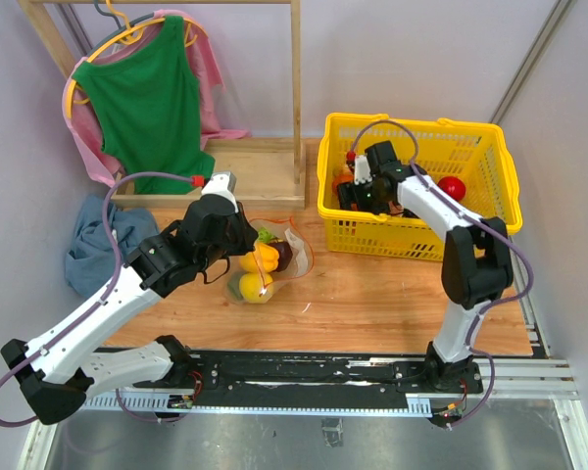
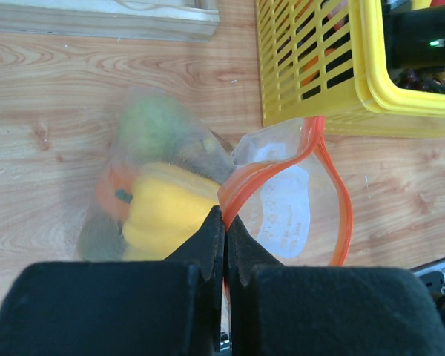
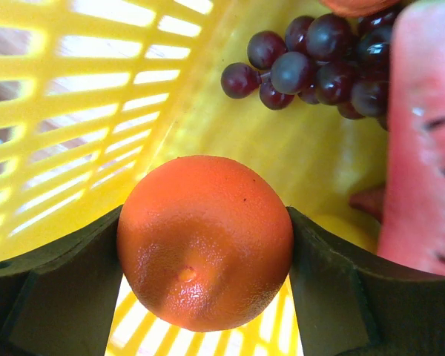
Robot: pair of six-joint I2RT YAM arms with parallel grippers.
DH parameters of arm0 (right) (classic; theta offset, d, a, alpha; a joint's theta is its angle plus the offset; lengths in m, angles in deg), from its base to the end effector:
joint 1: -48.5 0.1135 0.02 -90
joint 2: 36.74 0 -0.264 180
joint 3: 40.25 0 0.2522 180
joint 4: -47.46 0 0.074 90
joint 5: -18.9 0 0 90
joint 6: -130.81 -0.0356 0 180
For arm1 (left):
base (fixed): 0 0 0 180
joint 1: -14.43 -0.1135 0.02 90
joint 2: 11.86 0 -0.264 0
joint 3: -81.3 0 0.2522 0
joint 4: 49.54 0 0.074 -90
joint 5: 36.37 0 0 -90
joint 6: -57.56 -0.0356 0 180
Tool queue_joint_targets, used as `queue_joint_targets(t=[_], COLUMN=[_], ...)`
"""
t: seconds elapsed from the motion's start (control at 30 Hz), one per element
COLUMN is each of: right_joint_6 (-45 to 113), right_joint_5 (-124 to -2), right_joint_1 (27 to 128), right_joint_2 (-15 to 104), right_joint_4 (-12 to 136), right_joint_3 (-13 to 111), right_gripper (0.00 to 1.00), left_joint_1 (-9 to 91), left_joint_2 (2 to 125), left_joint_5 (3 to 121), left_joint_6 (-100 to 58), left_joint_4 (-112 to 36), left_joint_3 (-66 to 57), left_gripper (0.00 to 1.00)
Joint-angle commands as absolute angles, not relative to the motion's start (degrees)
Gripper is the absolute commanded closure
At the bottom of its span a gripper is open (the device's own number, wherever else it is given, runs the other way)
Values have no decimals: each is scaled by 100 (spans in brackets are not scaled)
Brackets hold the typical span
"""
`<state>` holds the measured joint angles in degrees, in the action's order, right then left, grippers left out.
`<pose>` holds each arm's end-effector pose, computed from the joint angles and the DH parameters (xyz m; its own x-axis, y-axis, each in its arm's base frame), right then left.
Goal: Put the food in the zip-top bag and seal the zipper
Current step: Pick up the fake fruit from the bin.
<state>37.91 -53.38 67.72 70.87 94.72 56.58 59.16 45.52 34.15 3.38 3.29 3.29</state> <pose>0.3786 0.1435 0.2264 -0.8237 -0.2361 -0.5156 -0.4246 0.8595 0.2847 0.1538 -0.1357 0.3674 -0.5779 -0.2041 -0.7901 0.1539 0.9236 -0.3511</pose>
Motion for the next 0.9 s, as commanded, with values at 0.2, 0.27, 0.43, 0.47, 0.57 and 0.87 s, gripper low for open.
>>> queue_joint_targets(t=[0.2,0.27,0.43,0.47,0.57,0.87], right_joint_6=[3524,3519,3519,3519,3505,3602], right_joint_5=[-5988,-6004,-6094,-6092,-6086,-5978], right_joint_1=[6723,6749,6981,7037,7248,8419], right_joint_2=[5314,5016,4295,4120,3773,3138], right_joint_4=[9841,9960,10061,10033,9983,9440], right_joint_3=[5640,5708,5814,5816,5849,5606], right_gripper=[47,47,47,47,47,47], left_joint_1=[5881,5881,5881,5881,5881,5881], left_joint_2=[4474,4474,4457,4454,4447,4438], left_joint_5=[3397,3370,3344,3342,3342,3333], left_joint_6=[421,426,452,460,474,478], left_joint_4=[26,34,29,26,30,29], left_joint_3=[391,383,383,391,394,384], left_gripper=[100,100,100,100,100,100])
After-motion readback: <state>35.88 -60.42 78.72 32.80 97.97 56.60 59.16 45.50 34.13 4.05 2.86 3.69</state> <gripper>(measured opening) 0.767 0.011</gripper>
